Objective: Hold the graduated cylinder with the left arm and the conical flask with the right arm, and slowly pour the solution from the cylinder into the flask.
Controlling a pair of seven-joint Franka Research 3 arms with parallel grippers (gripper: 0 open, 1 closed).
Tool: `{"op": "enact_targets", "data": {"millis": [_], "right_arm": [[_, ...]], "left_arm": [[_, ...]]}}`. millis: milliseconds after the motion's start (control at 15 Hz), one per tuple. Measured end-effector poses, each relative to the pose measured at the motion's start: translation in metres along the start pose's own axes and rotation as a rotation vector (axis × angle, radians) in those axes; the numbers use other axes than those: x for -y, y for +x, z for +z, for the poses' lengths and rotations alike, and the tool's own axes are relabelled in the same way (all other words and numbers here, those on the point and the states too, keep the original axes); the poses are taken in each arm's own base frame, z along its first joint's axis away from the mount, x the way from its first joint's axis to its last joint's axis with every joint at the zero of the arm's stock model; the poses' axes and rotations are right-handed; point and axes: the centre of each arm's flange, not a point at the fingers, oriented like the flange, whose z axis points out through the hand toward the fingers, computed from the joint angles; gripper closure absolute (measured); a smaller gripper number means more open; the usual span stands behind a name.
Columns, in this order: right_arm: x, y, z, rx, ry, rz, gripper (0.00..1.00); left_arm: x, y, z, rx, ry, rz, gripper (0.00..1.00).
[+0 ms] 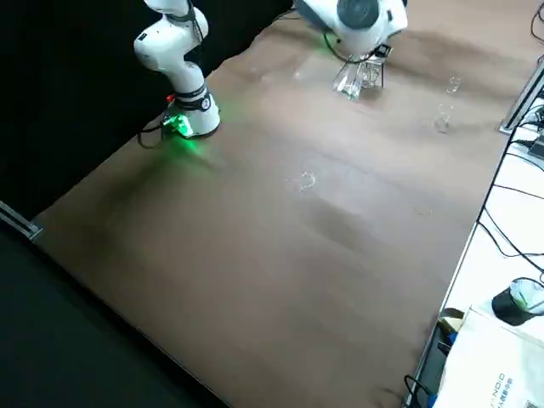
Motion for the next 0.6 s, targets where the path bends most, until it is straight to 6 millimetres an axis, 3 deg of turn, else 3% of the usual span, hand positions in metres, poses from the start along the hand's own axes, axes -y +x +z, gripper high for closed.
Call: {"op": "enact_targets", "data": {"millis": [200, 600], "right_arm": [[0.008, 0.050, 0.019, 0.081, -0.001, 0.048, 0.61], [0.025, 0.131, 0.054, 0.256, -0.004, 0.106, 0.61]], "left_arm": [[-0.006, 0.027, 0.014, 0.079, 0.019, -0.039, 0.66], [-0.021, 0.082, 0.054, 0.275, 0.045, -0.105, 0.66]]}}
